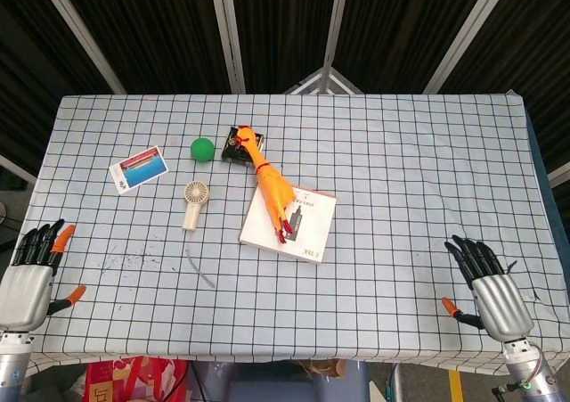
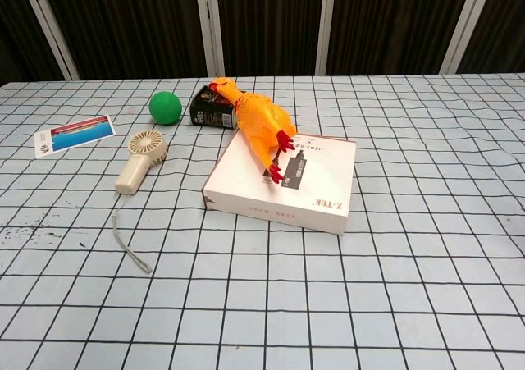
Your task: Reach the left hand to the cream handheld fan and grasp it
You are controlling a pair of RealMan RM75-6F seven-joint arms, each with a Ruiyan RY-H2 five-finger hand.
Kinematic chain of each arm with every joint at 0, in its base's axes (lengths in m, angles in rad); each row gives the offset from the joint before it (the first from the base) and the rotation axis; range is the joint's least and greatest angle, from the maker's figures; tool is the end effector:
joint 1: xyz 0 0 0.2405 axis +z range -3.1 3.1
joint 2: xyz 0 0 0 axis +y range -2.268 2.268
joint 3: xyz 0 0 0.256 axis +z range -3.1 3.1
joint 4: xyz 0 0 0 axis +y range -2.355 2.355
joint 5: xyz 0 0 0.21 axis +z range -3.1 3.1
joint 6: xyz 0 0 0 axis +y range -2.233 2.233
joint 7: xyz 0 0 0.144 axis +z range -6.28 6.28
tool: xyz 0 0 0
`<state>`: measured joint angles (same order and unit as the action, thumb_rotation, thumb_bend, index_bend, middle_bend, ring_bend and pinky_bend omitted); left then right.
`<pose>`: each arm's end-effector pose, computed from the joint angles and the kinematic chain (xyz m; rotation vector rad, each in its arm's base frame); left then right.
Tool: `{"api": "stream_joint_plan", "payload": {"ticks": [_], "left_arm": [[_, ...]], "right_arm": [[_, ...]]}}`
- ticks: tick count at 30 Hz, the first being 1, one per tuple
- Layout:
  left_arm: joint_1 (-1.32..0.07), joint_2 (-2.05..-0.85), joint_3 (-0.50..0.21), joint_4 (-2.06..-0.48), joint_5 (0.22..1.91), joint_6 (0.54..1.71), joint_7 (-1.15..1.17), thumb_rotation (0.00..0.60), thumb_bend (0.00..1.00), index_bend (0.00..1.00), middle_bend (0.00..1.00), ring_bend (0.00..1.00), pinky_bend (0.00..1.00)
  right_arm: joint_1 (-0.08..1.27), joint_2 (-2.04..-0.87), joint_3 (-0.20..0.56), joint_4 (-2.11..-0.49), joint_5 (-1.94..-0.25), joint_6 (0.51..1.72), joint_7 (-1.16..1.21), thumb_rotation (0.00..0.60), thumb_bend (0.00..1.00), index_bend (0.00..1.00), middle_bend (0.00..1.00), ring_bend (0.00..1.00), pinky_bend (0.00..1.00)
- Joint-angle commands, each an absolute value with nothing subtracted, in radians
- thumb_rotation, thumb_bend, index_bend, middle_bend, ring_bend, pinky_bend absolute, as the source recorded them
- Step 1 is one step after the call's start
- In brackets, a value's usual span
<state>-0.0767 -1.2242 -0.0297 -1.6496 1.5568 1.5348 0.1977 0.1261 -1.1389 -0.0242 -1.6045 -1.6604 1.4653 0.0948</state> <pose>-0.2858 0.1726 0.1246 -1.4306 -0.8209 -0.9076 -0.2897 -0.1750 0.1321 1.5666 -0.9697 1.0313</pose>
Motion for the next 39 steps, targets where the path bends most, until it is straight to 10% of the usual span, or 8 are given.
{"api": "stream_joint_plan", "payload": {"ticks": [1,5,11,23,39], "left_arm": [[-0.092,-1.220,-0.038,-1.660,1.542,1.510,0.222,0.600,0.25,0.00,0.14,0.08,0.24],[-0.143,-1.227,-0.080,-1.688,1.509,1.456,0.295,0.600,0.45,0.00,0.55,0.45,0.60],[-0.256,-1.263,-0.159,-1.749,1.366,1.291,0.396,0.600,0.70,0.00,0.81,0.69,0.82],[-0.491,-1.441,-0.255,-1.724,0.980,1.084,0.725,0.600,0.81,0.00,0.89,0.76,0.90],[-0.618,-1.599,-0.240,-1.597,0.789,1.098,0.845,0.600,0.83,0.07,0.90,0.76,0.90]], "right_arm": [[0.127,-1.138,-0.024,-1.607,-1.658,1.462,0.096,0.600,0.29,0.00,0.00,0.00,0.06],[0.129,-1.136,-0.022,-1.609,-1.658,1.461,0.101,0.600,0.29,0.00,0.00,0.00,0.06],[0.132,-1.134,-0.024,-1.609,-1.664,1.460,0.112,0.600,0.29,0.00,0.00,0.00,0.06],[0.133,-1.124,-0.026,-1.610,-1.667,1.461,0.147,0.600,0.29,0.00,0.00,0.00,0.06],[0.135,-1.120,-0.028,-1.612,-1.668,1.459,0.161,0.600,0.29,0.00,0.00,0.00,0.06]]}}
